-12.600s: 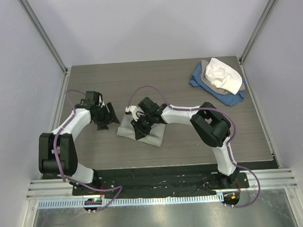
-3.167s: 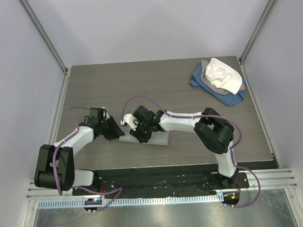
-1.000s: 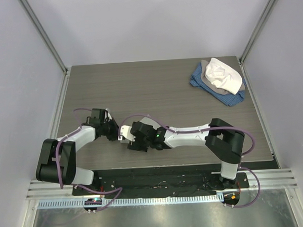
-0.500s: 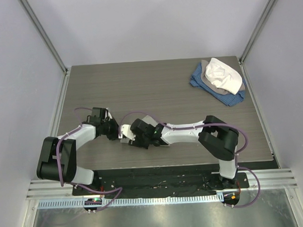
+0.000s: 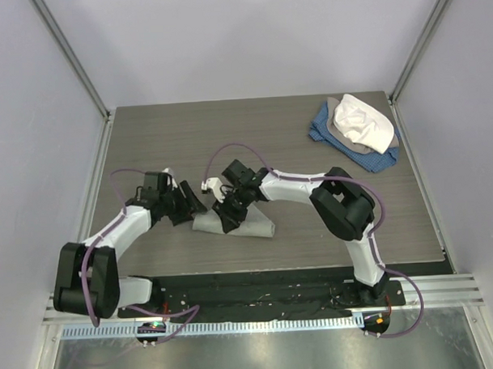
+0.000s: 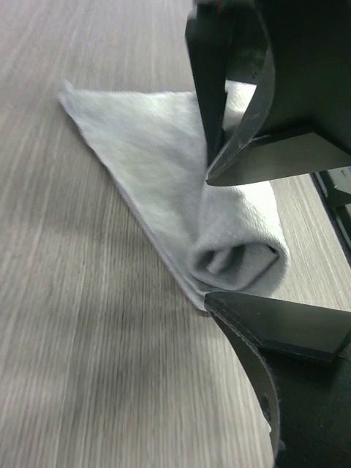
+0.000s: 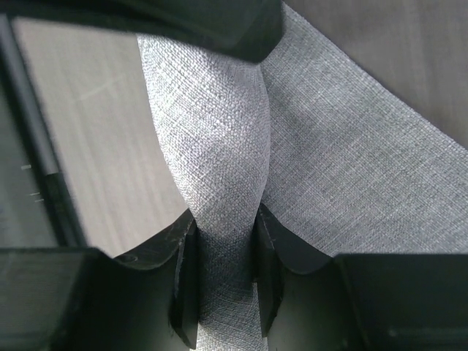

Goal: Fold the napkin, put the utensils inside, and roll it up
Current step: Roll the napkin with the utensil

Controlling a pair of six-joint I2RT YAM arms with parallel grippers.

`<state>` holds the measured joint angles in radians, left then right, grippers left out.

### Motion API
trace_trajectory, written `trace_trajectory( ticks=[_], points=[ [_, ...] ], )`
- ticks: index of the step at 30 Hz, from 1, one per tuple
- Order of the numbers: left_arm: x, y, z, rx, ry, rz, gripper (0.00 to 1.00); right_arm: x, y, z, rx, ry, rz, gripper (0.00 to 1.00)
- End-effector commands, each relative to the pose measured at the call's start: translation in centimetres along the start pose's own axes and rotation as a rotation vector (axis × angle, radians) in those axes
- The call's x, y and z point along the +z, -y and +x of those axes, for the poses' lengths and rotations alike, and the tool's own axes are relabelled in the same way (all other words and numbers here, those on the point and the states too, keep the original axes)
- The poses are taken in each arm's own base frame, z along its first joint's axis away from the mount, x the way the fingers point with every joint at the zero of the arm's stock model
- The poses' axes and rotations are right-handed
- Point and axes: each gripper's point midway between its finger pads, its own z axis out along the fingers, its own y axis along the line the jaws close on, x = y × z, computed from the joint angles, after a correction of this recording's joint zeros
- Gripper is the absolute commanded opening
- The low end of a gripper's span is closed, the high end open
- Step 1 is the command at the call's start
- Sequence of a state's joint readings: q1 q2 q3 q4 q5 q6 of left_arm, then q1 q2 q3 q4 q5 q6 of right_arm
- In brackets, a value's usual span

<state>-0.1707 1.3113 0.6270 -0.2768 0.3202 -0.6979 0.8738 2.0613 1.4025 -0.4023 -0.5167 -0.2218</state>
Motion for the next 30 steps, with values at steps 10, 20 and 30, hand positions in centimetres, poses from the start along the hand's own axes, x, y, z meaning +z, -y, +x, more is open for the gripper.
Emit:
trace_trajectory(
  ticks=[10, 20, 30],
  points=[
    [-1.8, 0.2, 1.0, 0.009, 0.110, 0.090, 0.64, 0.8, -4.2, 5.9, 0.344, -0.211, -0.325, 0.34],
    [-1.6, 1.5, 2.9, -0.010, 0.077, 0.223, 0.59, 1.5, -2.4, 6.4, 0.409, -0.226, -0.315, 0.34],
    [-0.3, 0.2, 4.4, -0.046, 0.007, 0.180, 0.05, -0.5, -0.5, 3.2, 0.355, -0.141, -0.184, 0.49]
  ],
)
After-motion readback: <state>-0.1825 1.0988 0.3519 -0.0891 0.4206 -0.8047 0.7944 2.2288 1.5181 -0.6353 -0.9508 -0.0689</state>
